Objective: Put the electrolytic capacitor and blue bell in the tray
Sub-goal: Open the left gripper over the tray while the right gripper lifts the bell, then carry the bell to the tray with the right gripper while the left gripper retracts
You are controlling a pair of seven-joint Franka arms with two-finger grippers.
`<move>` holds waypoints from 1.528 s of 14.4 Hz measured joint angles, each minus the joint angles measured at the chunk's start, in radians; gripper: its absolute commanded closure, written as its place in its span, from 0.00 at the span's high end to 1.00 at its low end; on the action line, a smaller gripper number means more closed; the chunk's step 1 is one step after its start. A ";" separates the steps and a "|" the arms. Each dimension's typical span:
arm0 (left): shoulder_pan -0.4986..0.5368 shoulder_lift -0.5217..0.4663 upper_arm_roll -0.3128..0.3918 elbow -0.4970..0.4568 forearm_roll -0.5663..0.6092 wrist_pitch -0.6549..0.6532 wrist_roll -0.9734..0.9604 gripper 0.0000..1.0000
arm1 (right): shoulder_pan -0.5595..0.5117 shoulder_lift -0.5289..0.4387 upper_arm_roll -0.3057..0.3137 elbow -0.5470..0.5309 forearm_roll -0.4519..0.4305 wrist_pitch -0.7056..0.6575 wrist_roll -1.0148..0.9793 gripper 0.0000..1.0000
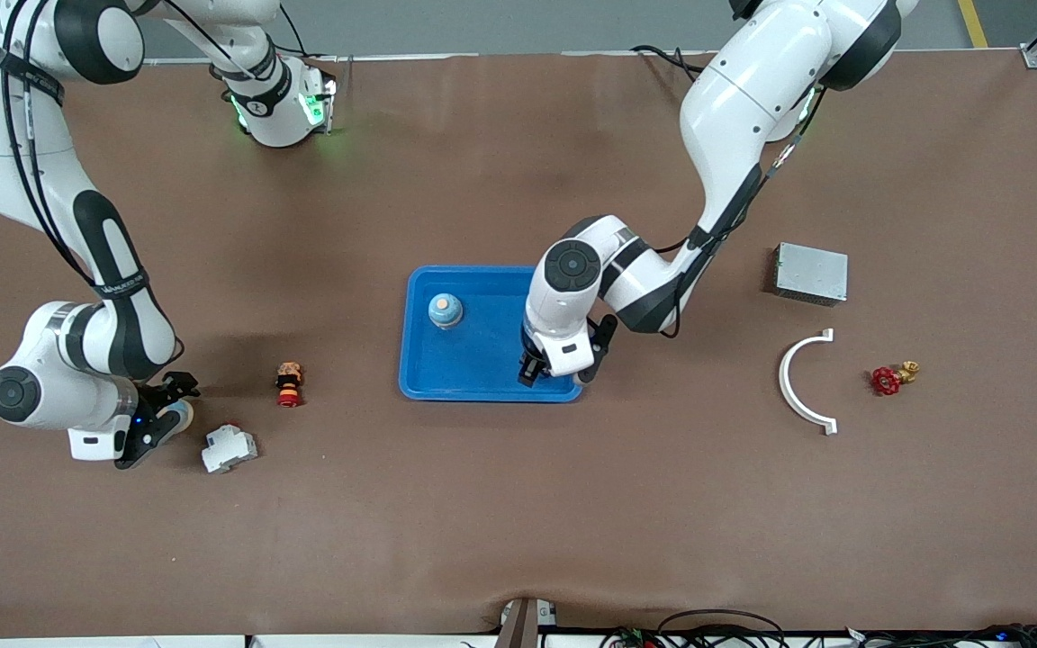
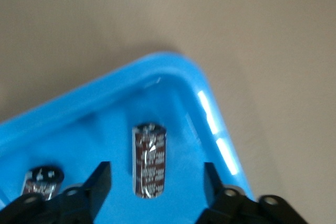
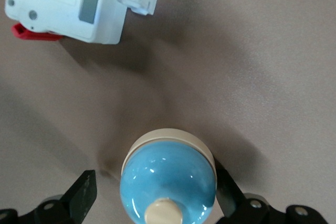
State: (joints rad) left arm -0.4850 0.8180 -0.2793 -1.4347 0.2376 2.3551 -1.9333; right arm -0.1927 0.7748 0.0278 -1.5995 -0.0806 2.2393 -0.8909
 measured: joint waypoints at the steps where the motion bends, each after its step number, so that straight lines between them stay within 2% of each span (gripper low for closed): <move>1: 0.007 -0.021 0.007 0.008 0.012 -0.024 0.024 1.00 | 0.000 0.000 0.000 0.000 0.000 0.000 0.000 1.00; 2: 0.019 -0.049 0.010 0.014 0.020 -0.042 0.047 1.00 | 0.000 0.000 0.000 0.000 0.000 0.000 0.000 0.87; 3: 0.038 -0.082 0.012 0.018 0.025 -0.055 0.079 1.00 | 0.000 0.000 0.000 0.000 0.000 0.000 -0.006 0.59; 4: 0.064 -0.118 0.013 0.020 0.026 -0.065 0.130 1.00 | 0.000 -0.001 -0.001 0.000 -0.001 0.000 -0.022 0.42; 5: 0.093 -0.153 0.014 0.021 0.026 -0.074 0.188 1.00 | 0.000 -0.003 -0.002 0.000 -0.001 0.000 -0.041 0.30; 6: 0.125 -0.186 0.015 0.021 0.026 -0.087 0.246 1.00 | 0.000 -0.006 -0.003 0.001 -0.002 0.000 -0.052 0.24; 11: 0.263 -0.349 0.014 0.018 0.026 -0.360 0.559 1.00 | 0.012 -0.020 0.002 0.008 -0.001 -0.036 -0.056 0.22; 14: 0.335 -0.443 0.013 0.017 0.026 -0.483 0.706 1.00 | 0.025 -0.060 0.009 0.014 0.015 -0.144 0.019 0.17; 17: 0.384 -0.500 0.013 0.013 0.001 -0.528 0.844 1.00 | 0.051 -0.135 0.022 0.003 0.083 -0.238 0.128 0.14; 20: 0.435 -0.545 0.011 0.011 -0.087 -0.561 0.968 1.00 | 0.107 -0.206 0.026 -0.069 0.173 -0.251 0.313 0.14; 22: 0.448 -0.571 0.011 0.009 -0.098 -0.590 1.011 1.00 | 0.171 -0.242 0.030 -0.133 0.255 -0.238 0.459 0.14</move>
State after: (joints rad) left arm -0.0369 0.2468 -0.2688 -1.4253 0.1397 1.7652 -0.9218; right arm -0.0218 0.5325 0.0574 -1.7322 0.1748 2.0012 -0.4323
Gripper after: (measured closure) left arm 0.000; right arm 0.344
